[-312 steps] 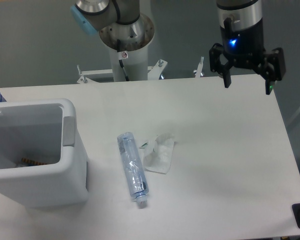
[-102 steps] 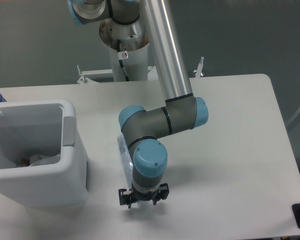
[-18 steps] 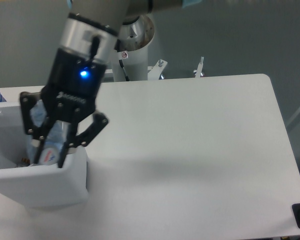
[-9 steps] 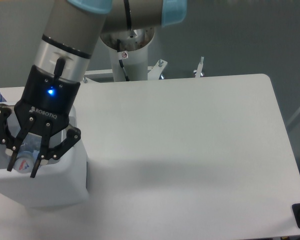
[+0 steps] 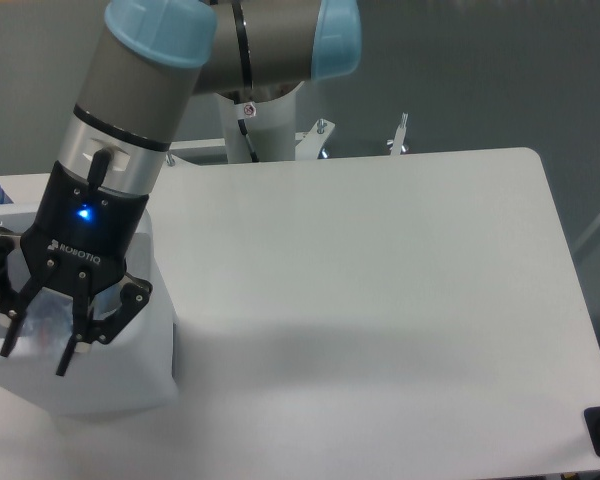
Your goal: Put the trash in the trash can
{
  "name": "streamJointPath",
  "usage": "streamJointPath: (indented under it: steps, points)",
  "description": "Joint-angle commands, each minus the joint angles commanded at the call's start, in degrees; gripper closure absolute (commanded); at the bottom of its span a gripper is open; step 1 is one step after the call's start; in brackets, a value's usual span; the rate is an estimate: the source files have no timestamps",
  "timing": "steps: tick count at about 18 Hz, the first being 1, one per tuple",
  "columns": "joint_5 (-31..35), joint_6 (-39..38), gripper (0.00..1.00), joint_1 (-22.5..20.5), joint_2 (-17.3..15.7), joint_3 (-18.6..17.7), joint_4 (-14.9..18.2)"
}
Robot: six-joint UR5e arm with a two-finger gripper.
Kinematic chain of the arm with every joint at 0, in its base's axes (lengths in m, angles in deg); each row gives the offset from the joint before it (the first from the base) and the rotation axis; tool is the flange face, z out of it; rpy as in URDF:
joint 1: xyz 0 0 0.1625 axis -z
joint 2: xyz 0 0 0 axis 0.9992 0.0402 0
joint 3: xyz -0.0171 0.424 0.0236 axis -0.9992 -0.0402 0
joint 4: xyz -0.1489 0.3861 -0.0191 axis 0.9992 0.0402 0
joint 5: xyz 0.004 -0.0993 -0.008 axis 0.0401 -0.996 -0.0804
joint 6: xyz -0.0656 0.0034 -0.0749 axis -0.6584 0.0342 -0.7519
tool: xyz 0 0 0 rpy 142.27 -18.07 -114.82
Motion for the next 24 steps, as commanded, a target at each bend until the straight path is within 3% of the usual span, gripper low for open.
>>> streamJointPath:
  steps: [4,10,13,14,17,20,24]
  points:
    - [2.9,3.5,0.0,-2.1,-1.5,0.7,0.0]
    - [16.4,11.3,0.0,-6.0,-3.5,2.1,0.3]
    - [24.1,21.1,0.0,-7.3,-4.6,1.8,1.0]
    - [25.8,24.0,0.0,-7.8,-5.1,1.2,1.7]
    - [28.1,30.6,0.0,-8.4,-6.1,1.2,9.1]
    - [37.7,40.4,0.0,-8.6,-6.8,0.6,15.7]
    - [40.6,42.6,0.0,-9.5,-6.9,-0.8,16.4]
